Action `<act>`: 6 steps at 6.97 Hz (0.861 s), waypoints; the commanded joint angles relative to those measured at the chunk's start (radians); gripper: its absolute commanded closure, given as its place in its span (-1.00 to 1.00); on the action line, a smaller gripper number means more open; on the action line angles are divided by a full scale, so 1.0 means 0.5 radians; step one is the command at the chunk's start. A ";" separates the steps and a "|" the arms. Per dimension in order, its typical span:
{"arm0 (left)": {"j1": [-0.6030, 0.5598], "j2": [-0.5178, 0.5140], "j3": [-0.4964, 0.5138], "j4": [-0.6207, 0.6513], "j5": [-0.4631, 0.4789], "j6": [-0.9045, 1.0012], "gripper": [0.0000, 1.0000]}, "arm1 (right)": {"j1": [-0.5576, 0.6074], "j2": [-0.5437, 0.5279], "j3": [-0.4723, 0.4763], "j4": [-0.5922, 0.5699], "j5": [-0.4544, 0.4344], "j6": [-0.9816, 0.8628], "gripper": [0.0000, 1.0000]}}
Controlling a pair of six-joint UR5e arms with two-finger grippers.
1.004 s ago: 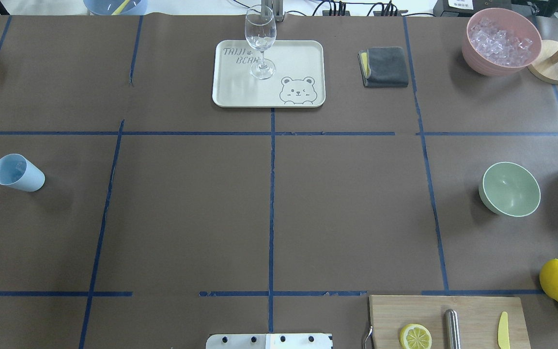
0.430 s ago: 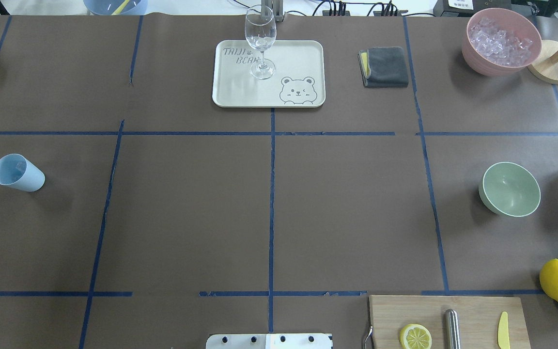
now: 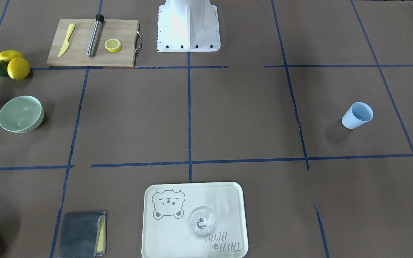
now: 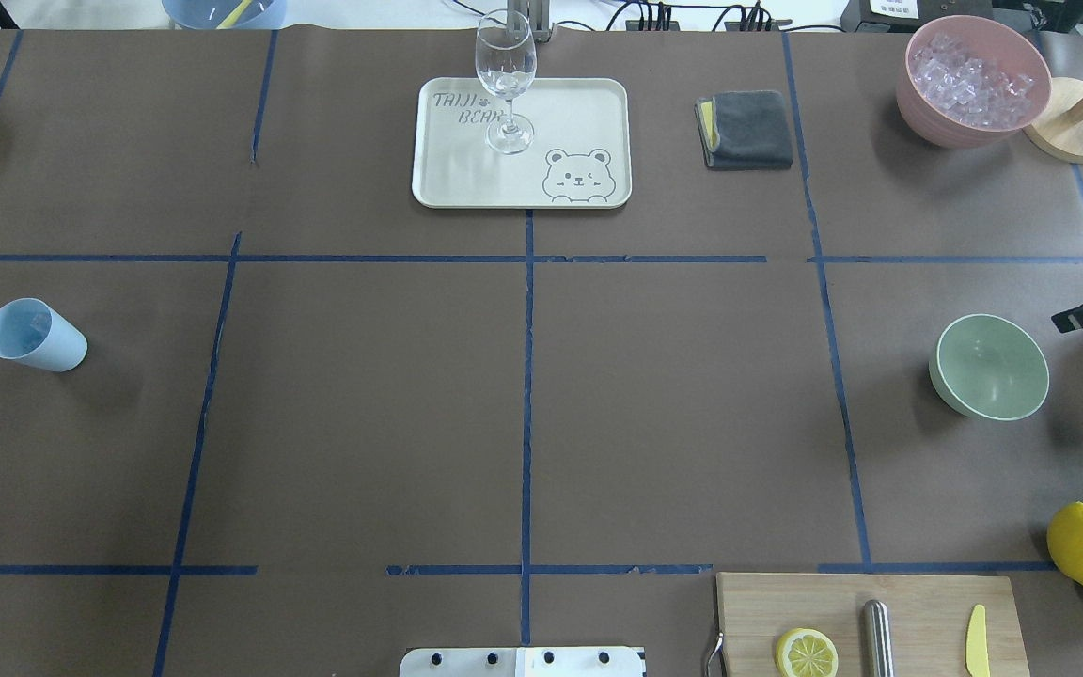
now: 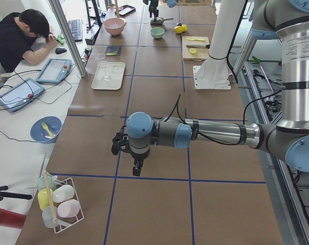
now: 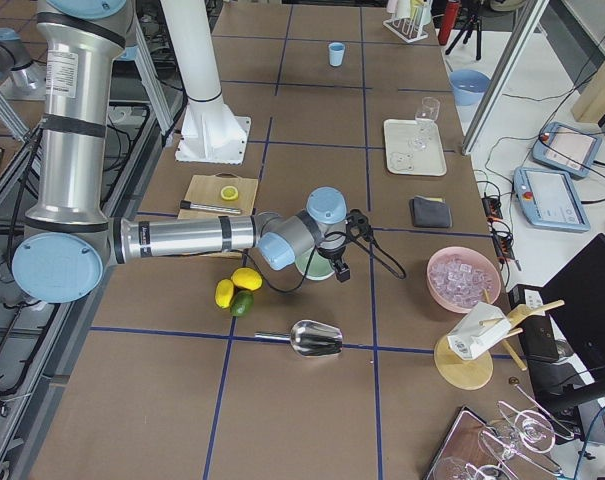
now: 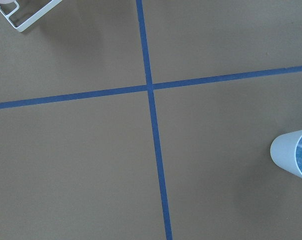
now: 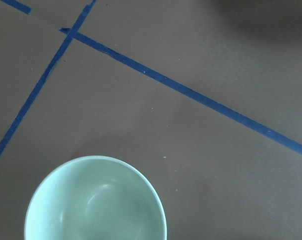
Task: Pour ice into bowl
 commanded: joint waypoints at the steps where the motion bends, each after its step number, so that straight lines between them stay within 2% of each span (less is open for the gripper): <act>1: -0.002 0.003 -0.002 0.000 0.000 0.003 -1.00 | -0.123 0.044 -0.137 0.083 -0.041 0.130 -0.99; 2: -0.002 0.003 -0.002 0.000 0.000 0.003 -1.00 | -0.166 0.060 -0.183 0.083 -0.057 0.130 -0.96; 3: 0.001 0.003 -0.002 0.000 0.000 0.003 -1.00 | -0.184 0.069 -0.196 0.083 -0.063 0.130 -0.80; 4: -0.002 0.006 -0.002 0.000 0.000 0.003 -1.00 | -0.190 0.066 -0.199 0.083 -0.066 0.124 -0.15; 5: -0.002 0.006 -0.002 0.000 0.000 0.003 -1.00 | -0.194 0.069 -0.211 0.080 -0.066 0.124 0.90; 6: -0.002 0.006 -0.002 0.000 0.000 0.003 -1.00 | -0.197 0.069 -0.211 0.080 -0.133 0.102 1.00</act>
